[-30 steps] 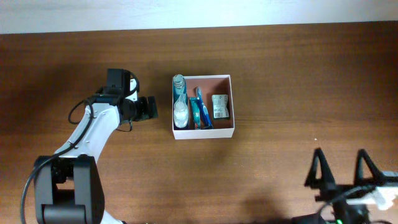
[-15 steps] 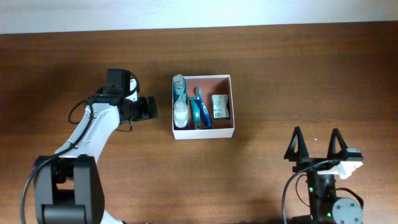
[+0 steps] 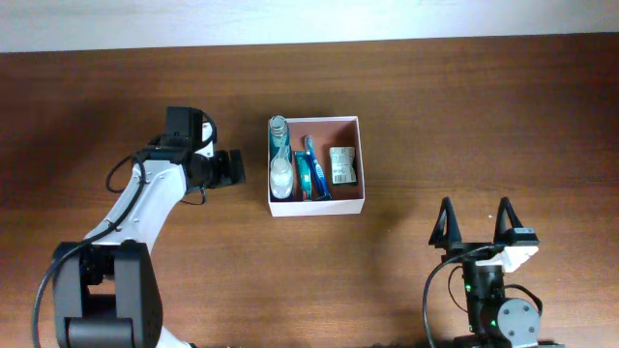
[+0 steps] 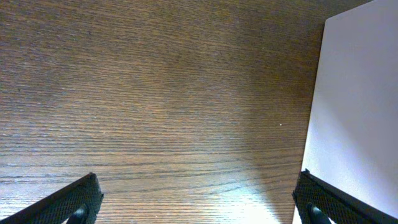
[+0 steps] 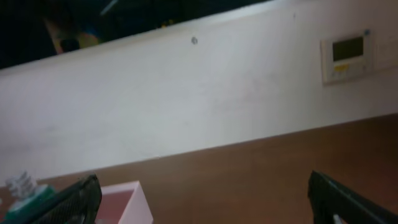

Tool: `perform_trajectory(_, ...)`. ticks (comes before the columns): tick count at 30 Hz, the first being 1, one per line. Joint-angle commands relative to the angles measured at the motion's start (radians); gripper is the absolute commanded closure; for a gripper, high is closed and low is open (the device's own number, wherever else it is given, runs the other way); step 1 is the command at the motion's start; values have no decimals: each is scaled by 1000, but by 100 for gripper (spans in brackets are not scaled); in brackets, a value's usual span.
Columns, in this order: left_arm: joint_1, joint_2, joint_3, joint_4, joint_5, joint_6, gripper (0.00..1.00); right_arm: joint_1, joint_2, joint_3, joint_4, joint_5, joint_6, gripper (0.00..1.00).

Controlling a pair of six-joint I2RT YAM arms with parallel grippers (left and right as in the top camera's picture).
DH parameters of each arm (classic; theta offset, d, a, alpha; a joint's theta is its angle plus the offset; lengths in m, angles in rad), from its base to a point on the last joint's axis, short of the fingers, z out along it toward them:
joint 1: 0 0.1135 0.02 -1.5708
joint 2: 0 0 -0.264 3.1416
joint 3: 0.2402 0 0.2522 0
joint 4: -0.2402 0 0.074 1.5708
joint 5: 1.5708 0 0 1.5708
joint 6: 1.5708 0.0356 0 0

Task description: Pack container

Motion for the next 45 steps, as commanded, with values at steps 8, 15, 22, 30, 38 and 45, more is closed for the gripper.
perform_trajectory(8, 3, -1, 6, 1, -4, -2, 1, -10, -12, -17, -69, -102, -202, 1)
perform_trajectory(15, 3, -1, 6, 1, -4, -2, 1, -10, -12, -17, -183, -111, -134, 1)
perform_trajectory(22, 2, -1, 6, 1, -4, -2, 1, -10, -12, -17, -214, -110, -134, 1)
perform_trajectory(30, 3, -1, 6, 1, -4, -2, 0, -9, -11, -17, -214, -110, -134, 1)
perform_trajectory(38, 3, -1, 6, 1, -4, -2, 1, -9, -11, -17, -214, -110, -134, 1)
perform_trajectory(45, 3, -1, 6, 1, -4, -2, 1, -9, -11, -17, -214, -110, -134, 2)
